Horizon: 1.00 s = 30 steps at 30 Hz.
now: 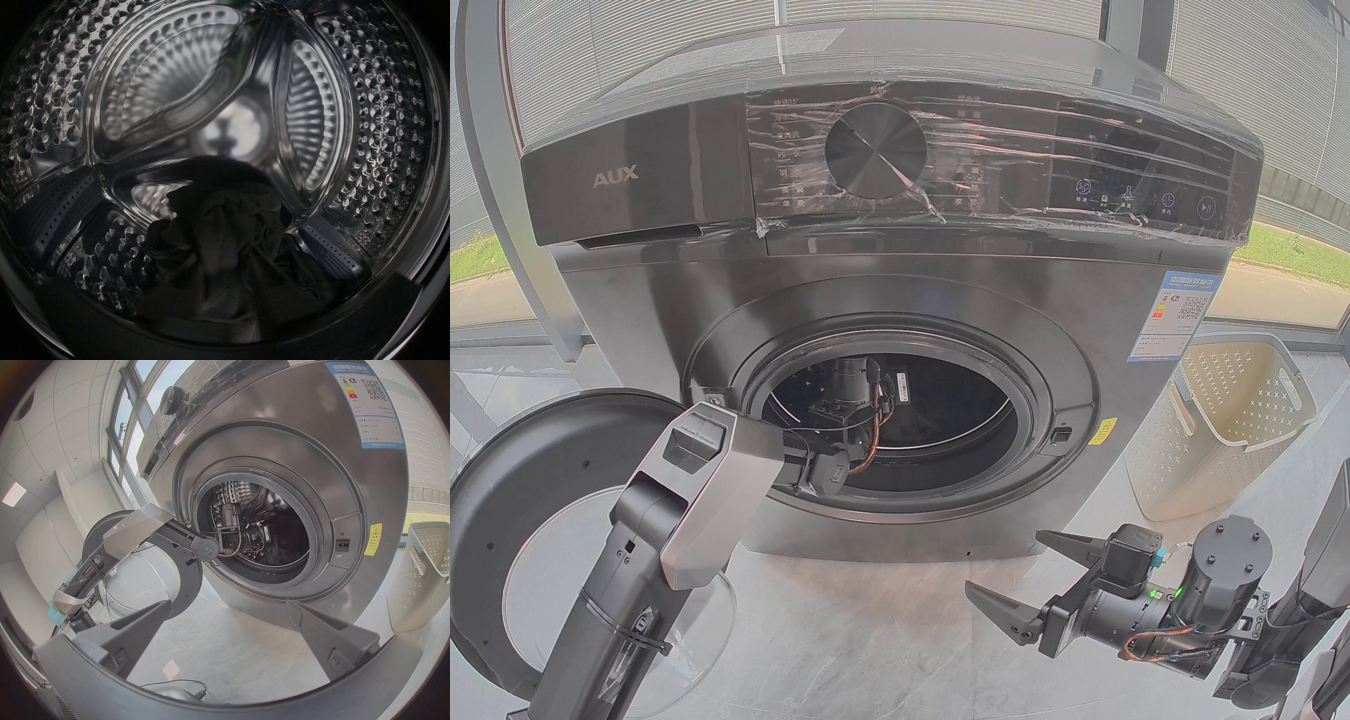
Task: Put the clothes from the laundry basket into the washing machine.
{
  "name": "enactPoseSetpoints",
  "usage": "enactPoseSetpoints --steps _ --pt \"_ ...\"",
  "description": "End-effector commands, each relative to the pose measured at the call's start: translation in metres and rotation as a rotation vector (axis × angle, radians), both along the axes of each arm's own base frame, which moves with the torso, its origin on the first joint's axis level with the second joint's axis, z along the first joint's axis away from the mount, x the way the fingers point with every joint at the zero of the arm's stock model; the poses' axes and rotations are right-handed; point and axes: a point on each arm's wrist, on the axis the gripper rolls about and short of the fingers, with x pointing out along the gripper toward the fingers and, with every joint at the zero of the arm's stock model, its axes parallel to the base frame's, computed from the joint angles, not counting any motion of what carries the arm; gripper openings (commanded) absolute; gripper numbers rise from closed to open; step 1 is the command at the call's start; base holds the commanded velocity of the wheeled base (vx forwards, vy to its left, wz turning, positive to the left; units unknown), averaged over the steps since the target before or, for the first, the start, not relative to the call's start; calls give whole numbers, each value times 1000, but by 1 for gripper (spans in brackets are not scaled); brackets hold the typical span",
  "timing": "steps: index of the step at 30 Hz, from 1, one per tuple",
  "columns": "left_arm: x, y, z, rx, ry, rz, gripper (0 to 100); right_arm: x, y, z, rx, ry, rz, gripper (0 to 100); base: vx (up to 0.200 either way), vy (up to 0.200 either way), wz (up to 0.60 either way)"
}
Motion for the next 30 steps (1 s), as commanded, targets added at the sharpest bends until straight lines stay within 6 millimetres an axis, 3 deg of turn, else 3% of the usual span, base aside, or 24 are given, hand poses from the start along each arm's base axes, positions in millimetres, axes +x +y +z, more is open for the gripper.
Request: enactPoseSetpoints --steps 1,8,12,16,24,30 --pt "1 0 -3 -3 4 2 100 0 -1 -1 -3 3 -3 100 0 0 0" --pt "-8 -7 -6 -2 31 -16 100 0 -1 -2 -7 6 -5 100 0 0 0" --pt "-28 -16 -2 23 74 -47 100 0 -1 -2 -8 5 -5 100 0 0 0" --pt "-68 -28 -6 79 159 -119 100 0 -2 -2 -8 5 -5 100 0 0 0" --pt "-95 -29 -1 96 163 -148 100 0 -2 -1 -7 6 -5 100 0 0 0" --pt "-137 -27 -4 131 209 -204 100 -1 -4 0 -5 4 -9 100 0 0 0"
